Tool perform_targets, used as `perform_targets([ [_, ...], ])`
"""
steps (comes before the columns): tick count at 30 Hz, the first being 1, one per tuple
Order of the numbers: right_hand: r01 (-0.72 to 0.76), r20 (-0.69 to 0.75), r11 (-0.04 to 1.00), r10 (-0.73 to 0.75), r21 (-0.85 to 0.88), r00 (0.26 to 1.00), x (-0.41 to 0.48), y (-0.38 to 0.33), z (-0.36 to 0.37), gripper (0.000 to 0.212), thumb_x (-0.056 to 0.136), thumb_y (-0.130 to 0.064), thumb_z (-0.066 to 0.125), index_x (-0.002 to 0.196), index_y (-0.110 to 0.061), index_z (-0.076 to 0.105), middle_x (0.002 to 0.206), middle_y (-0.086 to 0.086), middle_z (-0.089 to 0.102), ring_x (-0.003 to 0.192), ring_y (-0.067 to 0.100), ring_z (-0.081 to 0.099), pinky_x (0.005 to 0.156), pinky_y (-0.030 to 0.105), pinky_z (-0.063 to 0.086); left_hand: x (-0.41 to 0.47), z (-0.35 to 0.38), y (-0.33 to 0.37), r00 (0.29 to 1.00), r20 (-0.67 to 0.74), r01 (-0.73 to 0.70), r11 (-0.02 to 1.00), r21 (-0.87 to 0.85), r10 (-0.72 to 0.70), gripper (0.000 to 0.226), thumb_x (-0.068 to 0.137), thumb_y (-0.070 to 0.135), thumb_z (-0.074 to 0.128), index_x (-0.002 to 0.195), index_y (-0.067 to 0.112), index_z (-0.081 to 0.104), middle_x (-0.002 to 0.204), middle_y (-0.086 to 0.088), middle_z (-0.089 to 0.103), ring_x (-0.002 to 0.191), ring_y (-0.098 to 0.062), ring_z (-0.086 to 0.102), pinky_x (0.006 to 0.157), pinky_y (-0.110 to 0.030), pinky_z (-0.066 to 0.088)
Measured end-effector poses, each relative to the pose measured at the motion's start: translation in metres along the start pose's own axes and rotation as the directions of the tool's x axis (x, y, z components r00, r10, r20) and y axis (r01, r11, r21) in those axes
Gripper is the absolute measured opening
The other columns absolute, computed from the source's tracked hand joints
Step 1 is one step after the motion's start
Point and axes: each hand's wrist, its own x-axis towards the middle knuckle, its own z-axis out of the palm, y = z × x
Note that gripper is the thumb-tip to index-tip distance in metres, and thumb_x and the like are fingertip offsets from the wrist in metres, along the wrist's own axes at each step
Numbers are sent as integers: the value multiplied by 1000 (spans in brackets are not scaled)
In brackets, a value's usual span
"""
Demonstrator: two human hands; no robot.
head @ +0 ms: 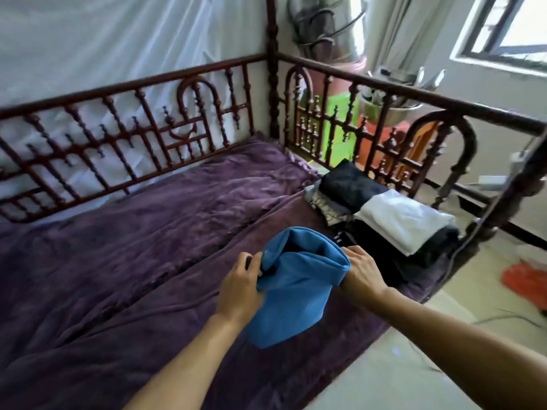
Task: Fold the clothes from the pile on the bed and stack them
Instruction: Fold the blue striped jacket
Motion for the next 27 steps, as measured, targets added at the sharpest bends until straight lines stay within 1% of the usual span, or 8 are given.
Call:
perform_targets([
  [3,-90,-44,995,89,-39,995,-19,51,-38,38,37,-14,91,69,-12,70,64,0,63,60,23,64,61,30,55,27,15,61,999,-30,-33,995,-89,30,56,70,9,74,122,16,54,100,1,50,71,-25,60,53,-29,43],
  [6,-161,-77,985,156,-64,985,-34,99,-63,45,36,-11,89,77,-10,72,70,3,68,60,26,65,60,31,55,55,32,110,997,-47,-64,986,-152,58,55,71,24,80,120,19,54,103,3,52,73,-22,61,57,-31,47],
  [13,-259,-97,960,250,-104,963,-45,209,-80,40,38,-6,89,73,-9,70,63,5,67,55,26,65,60,35,55,134,87,188,994,-44,-104,962,-253,96,63,67,38,82,121,22,53,104,4,54,86,-26,63,67,-29,43],
  [15,-275,-116,954,261,-121,958,-34,243,-87,37,39,-8,88,69,-11,68,61,4,65,52,26,63,57,31,52,165,101,206,993,-53,-114,943,-312,103,61,67,39,82,118,22,54,104,4,55,89,-25,63,71,-28,44],
  [17,-322,-113,941,310,-109,944,-15,275,-97,32,43,-7,88,68,-10,67,61,7,66,52,30,63,55,33,50,201,110,222,993,-61,-114,925,-361,99,57,66,41,81,114,24,54,103,6,56,91,-23,61,73,-29,47],
  [20,-360,-129,923,344,-139,930,21,322,-112,28,49,-6,85,71,-6,67,65,12,66,55,37,62,55,35,48,260,110,245,991,-103,-122,908,-401,87,55,66,44,81,109,25,52,99,10,52,91,-17,57,72,-25,42],
  [22,-398,-129,908,383,-128,915,50,352,-120,24,57,-6,81,76,-4,68,71,16,68,62,40,63,59,38,46,299,110,257,990,-128,-112,895,-431,63,56,65,44,82,108,23,53,97,9,52,90,-18,57,74,-30,46],
  [27,-339,-123,935,327,-101,937,120,413,-115,23,68,-22,68,87,-9,70,85,14,72,75,41,66,64,38,47,377,112,265,987,-154,-40,865,-499,-44,54,63,42,84,105,25,55,97,9,59,85,-11,54,71,-25,43],
])
